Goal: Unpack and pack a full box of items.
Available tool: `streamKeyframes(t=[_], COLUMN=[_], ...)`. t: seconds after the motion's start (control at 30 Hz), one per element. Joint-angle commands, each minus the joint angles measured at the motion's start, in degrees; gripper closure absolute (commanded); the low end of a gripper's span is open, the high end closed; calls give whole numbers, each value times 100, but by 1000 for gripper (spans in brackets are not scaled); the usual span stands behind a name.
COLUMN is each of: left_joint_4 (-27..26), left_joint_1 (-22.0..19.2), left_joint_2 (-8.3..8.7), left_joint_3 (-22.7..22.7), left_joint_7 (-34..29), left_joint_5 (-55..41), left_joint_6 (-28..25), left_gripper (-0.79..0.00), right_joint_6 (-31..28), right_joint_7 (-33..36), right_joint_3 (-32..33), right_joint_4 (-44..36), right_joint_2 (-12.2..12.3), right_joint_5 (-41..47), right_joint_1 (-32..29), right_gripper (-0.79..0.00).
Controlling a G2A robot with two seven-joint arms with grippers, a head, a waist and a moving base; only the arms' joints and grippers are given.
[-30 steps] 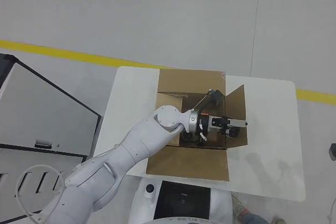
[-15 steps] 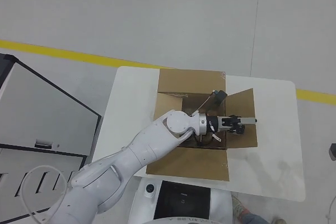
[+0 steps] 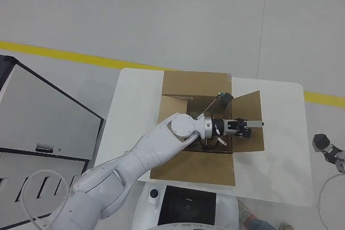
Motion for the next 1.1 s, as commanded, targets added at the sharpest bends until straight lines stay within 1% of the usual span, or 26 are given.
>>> streamKeyframes(t=[0.0, 0.1, 0.3, 0.4, 0.53, 0.73, 0.9, 1.0, 1.07], left_joint_4=[0, 0, -81, -122, -216, -307, -640, -943, -1140], left_joint_1=[0, 0, 77, 107, 202, 285, 434, 576, 672], left_joint_2=[0, 0, 11, 19, -13, -28, 53, 164, 259], left_joint_3=[0, 0, -17, 8, 31, -124, -399, -658, -857], left_joint_7=[0, 0, 78, 368, 585, 662, 680, 694, 588], left_joint_5=[0, 0, 107, 520, 663, 634, 685, 847, 997], left_joint_6=[0, 0, 95, 508, 887, 824, 730, 815, 885], left_gripper=[-785, -785, -785, -785, -785, -785, -785, -785, -785], right_joint_6=[-66, -310, -349, -342, -377, -511, -629, -691, -728], right_joint_7=[-78, -180, -200, -288, -310, -293, -237, -231, -227], right_joint_3=[-308, -669, -696, -676, -857, -1137, -1364, -1437, -1451], right_joint_4=[86, 290, 311, 341, 349, 432, 900, 1067, 1129], right_joint_2=[-10, -20, -20, -14, -17, -19, -6, 1, 6], right_joint_5=[-221, -708, -769, -857, -1054, -1371, -1731, -1874, -1911], right_joint_1=[143, 331, 356, 385, 449, 568, 768, 807, 817], right_gripper=[-785, -785, -785, -785, -785, -785, -785, -785, -785])
